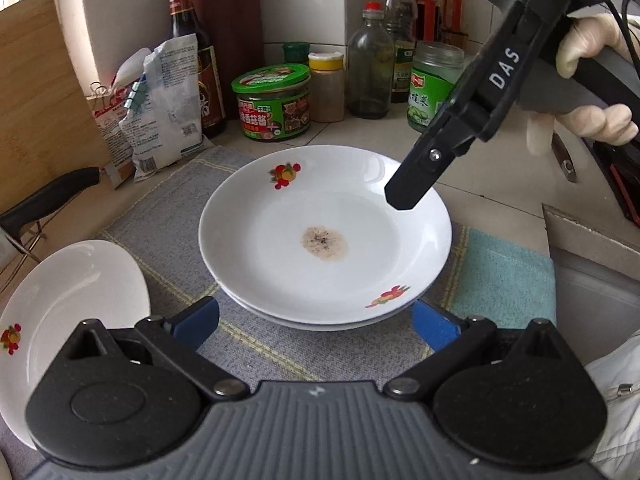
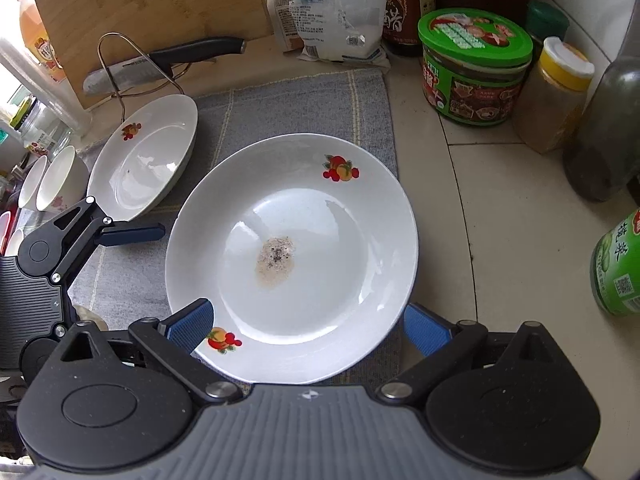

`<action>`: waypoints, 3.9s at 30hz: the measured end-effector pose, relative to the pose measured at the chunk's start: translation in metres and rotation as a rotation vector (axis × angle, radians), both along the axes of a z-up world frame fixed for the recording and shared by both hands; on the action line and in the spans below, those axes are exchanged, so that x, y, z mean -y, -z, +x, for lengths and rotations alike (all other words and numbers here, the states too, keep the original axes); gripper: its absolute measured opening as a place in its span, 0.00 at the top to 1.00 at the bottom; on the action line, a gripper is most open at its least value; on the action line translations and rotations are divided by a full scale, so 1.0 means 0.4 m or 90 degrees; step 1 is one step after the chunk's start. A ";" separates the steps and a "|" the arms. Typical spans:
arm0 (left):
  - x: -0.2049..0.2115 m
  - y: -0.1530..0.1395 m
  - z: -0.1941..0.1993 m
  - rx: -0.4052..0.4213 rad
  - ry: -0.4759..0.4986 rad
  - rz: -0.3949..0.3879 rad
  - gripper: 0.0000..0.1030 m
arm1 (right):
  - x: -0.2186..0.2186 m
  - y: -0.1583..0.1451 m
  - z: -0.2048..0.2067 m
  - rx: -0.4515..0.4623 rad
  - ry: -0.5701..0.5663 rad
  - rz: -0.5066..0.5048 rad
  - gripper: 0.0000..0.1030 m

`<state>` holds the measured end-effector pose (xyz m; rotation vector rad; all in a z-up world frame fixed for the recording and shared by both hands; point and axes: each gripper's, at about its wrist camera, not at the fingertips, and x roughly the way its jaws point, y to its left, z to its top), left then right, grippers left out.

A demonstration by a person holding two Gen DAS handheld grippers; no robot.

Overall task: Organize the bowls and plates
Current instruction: 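Open the right gripper and pull it off the stacked plate rim, then move the right gripper to the fruit-decal plate by the knife and grasp its rim, then lift the fruit-decal plate with the right gripper off the towel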

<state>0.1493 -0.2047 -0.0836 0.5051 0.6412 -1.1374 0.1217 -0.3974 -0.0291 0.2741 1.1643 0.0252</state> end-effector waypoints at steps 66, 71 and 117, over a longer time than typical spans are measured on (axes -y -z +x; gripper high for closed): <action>-0.271 0.110 0.198 -0.004 -0.364 -0.040 0.00 | -0.324 0.162 0.487 0.035 -0.290 0.021 0.00; -0.273 0.111 0.202 0.000 -0.342 -0.046 0.00 | -0.324 0.161 0.527 0.032 -0.304 0.043 0.00; -0.268 0.098 0.206 0.026 -0.306 -0.031 0.00 | -0.369 0.164 0.613 0.051 -0.372 0.068 0.02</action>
